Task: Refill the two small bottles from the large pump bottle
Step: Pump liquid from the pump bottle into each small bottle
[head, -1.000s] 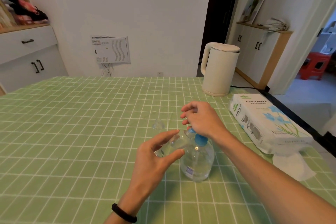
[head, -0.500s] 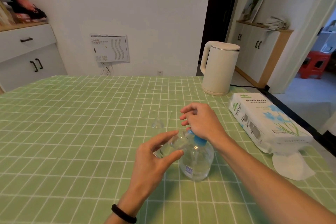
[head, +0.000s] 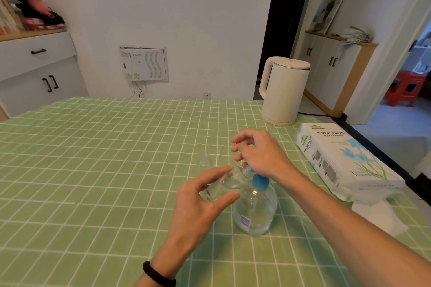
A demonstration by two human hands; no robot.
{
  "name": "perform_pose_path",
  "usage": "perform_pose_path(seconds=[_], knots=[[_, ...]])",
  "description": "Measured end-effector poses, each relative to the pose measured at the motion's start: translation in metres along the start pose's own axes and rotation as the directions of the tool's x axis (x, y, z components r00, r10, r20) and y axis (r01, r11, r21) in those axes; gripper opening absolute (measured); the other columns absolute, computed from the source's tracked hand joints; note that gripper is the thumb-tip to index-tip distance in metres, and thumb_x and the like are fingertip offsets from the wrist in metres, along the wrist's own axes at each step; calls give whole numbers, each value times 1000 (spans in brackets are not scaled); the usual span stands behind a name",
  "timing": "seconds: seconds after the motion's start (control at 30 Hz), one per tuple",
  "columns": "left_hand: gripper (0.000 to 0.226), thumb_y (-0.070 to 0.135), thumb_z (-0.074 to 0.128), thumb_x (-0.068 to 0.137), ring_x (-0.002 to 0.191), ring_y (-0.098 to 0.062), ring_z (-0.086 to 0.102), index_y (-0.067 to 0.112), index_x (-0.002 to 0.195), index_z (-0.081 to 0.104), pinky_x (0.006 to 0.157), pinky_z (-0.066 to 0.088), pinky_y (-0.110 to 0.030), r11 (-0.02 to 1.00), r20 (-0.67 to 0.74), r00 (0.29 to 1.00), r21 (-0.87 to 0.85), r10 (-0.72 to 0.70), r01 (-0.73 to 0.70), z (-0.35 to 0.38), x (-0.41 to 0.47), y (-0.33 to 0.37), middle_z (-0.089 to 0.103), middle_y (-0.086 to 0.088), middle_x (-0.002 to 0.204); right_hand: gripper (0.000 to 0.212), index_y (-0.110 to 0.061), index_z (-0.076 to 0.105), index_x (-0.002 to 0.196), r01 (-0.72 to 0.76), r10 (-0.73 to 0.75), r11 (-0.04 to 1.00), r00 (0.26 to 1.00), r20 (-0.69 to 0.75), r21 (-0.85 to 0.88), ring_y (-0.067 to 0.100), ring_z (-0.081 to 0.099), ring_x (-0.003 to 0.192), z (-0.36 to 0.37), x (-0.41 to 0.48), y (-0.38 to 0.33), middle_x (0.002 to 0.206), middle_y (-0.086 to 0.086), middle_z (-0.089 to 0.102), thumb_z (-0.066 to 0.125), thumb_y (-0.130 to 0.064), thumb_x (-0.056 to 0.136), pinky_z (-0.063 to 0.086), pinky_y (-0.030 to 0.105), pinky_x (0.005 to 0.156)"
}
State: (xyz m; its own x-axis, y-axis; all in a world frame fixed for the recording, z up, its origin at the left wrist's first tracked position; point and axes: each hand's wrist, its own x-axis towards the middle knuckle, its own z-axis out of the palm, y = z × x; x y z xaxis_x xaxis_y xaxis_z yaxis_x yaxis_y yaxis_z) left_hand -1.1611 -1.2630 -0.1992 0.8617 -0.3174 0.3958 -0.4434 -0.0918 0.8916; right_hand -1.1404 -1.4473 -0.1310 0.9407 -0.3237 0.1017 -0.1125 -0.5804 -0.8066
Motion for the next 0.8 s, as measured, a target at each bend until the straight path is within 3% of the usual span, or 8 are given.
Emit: perform_pose_path(seconds=[0.3,0.67,0.8], knots=[[48,18,92,77,113,4,71,37,118,77,99,50,-12,1000,15,1000,-13,-20,20,1,-3,-6,78,25,114,31,-21,73,101,-60,60,997,998,-10,54,10,76,79,6,-5,11,91,-5,78,48,-2,100,62,30,70],[49,21,92,76,112,5,71,38,119,76,99,49,-9,1000,12,1000,-4,-11,11,1,-2,-5,77,26,114,27,-22,72,100,-53,54,998,998,-16,39,10,76,78,5,-7,8,89,-7,78,51,-6,99,61,31,70],[49,19,92,77,111,5,71,38,119,77,97,49,-9,1000,8,1000,-10,-10,10,1,0,-2,78,26,114,19,-29,70,98,-3,2,999,1000,-15,-32,11,76,78,0,-2,0,90,-8,77,56,-15,100,54,28,65]])
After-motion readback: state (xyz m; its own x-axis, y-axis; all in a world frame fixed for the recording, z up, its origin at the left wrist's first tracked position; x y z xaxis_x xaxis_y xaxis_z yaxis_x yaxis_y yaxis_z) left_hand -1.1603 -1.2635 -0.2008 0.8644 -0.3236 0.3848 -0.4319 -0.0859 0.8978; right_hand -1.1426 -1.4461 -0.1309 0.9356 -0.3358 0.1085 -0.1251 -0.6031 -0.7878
